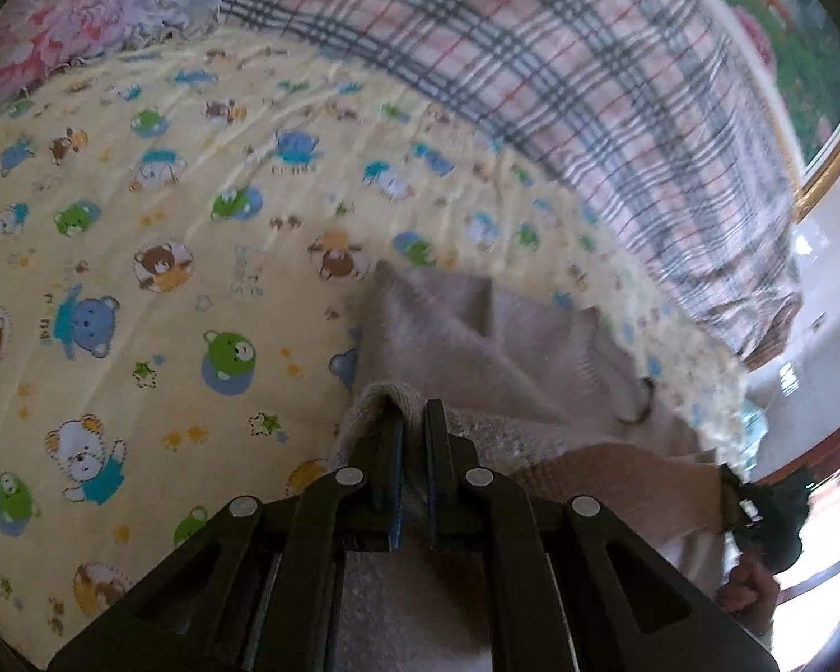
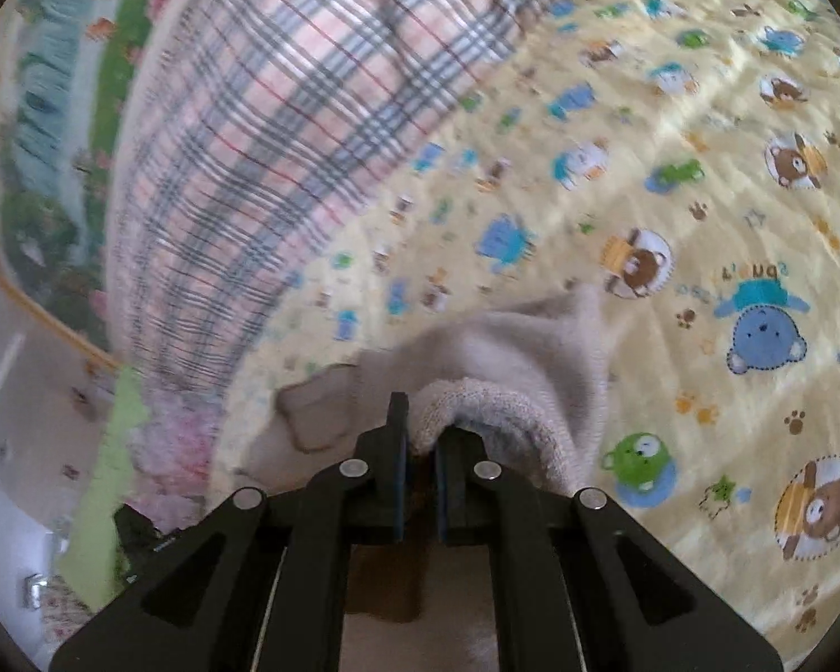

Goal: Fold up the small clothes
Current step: 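Fold the hem toward the collar with the left gripper while the right gripper holds it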

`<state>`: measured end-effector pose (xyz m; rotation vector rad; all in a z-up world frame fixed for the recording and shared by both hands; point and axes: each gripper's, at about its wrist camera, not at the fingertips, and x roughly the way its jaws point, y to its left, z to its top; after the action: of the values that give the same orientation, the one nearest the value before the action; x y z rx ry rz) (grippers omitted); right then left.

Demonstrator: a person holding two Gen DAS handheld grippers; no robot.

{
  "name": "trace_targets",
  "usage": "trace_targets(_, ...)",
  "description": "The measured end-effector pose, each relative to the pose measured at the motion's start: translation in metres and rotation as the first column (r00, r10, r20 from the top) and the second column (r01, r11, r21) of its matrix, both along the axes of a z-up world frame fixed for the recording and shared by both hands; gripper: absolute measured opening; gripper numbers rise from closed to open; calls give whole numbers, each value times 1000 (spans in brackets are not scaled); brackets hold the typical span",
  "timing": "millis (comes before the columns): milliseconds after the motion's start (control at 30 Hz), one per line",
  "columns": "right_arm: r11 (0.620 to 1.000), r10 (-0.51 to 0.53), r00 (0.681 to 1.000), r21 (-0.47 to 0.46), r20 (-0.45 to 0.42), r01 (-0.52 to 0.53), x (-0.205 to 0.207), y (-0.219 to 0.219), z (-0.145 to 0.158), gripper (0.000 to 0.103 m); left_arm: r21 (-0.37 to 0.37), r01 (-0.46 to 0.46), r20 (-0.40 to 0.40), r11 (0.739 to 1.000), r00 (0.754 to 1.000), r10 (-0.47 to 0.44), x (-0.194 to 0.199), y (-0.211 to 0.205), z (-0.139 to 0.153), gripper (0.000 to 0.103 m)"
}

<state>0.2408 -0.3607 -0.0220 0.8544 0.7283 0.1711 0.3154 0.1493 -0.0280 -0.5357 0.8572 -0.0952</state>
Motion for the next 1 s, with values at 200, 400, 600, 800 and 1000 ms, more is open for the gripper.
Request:
trace_targets(200, 999, -8, 1000, -33, -23, 7, -2, -5, 12, 20, 22, 15, 10, 1000, 1000, -15, -13, 5, 13, 15)
trace_targets(400, 992, -53, 997, -111, 63, 60, -37, -7, 43, 53, 79, 113, 75, 990, 990, -118, -59, -17, 51, 19)
trace_targets(600, 914, 330, 940, -275, 83, -297, -56, 83, 55, 51, 116, 437, 35, 892, 895, -444, -83, -119, 43, 19)
trace_targets(800, 771, 559, 826, -324, -71, -549, -23, 147, 28, 52, 200, 489, -74, 849, 871, -485, -47, -157, 16, 19)
trace_targets(1000, 818, 393, 904, -385, -167, -427, 38, 119, 16, 48, 238, 412, -83, 879, 911, -404, 5, -139, 18, 13)
